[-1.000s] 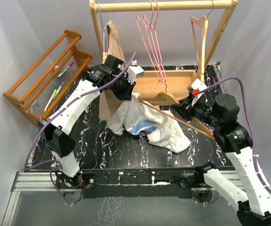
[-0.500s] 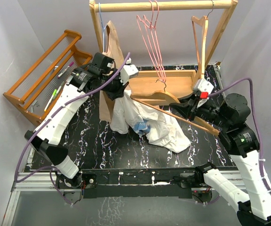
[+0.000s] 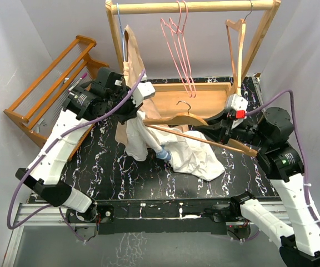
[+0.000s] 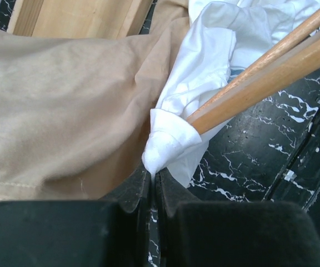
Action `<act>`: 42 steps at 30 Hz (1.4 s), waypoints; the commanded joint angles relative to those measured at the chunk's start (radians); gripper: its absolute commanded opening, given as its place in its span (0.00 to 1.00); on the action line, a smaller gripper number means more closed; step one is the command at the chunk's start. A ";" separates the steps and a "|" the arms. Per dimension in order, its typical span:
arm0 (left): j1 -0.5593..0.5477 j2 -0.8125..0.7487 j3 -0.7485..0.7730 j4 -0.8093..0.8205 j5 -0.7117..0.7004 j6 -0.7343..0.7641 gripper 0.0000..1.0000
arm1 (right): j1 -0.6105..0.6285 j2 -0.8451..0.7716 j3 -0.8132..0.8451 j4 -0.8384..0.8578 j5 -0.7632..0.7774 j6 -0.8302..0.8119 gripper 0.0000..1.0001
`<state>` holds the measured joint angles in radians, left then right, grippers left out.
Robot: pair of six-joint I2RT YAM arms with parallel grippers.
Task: Place the t-shirt on the hanger
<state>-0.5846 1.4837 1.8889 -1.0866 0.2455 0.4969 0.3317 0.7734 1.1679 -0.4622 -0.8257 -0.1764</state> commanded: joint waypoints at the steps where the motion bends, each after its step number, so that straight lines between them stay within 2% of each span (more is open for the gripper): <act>1: -0.003 -0.072 -0.012 -0.056 0.034 0.023 0.00 | 0.000 0.001 -0.010 0.160 -0.070 0.041 0.08; 5: -0.003 -0.105 -0.024 -0.128 0.140 0.032 0.00 | 0.000 0.010 -0.030 0.238 -0.101 0.084 0.08; 8: -0.003 -0.158 -0.059 -0.168 0.178 0.019 0.00 | 0.000 0.026 -0.017 0.226 -0.123 0.082 0.08; 16: -0.003 -0.311 -0.236 -0.129 0.066 -0.038 0.00 | -0.001 0.034 -0.048 0.247 -0.204 0.104 0.08; 26: -0.003 -0.270 -0.181 -0.136 0.008 0.000 0.00 | 0.000 0.065 -0.024 0.256 -0.341 0.111 0.08; 32: -0.002 -0.302 -0.230 -0.112 -0.037 0.002 0.00 | 0.001 0.055 -0.004 0.245 -0.373 0.120 0.08; 36: -0.002 -0.324 -0.254 -0.089 -0.049 -0.012 0.00 | 0.001 0.049 -0.010 0.238 -0.338 0.111 0.08; 42: -0.002 -0.277 -0.172 -0.094 0.028 -0.046 0.00 | 0.001 0.047 -0.118 0.446 -0.300 0.213 0.08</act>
<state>-0.5850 1.1877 1.6470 -1.2030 0.2279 0.4778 0.3317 0.8429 1.0966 -0.2195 -1.1290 -0.0513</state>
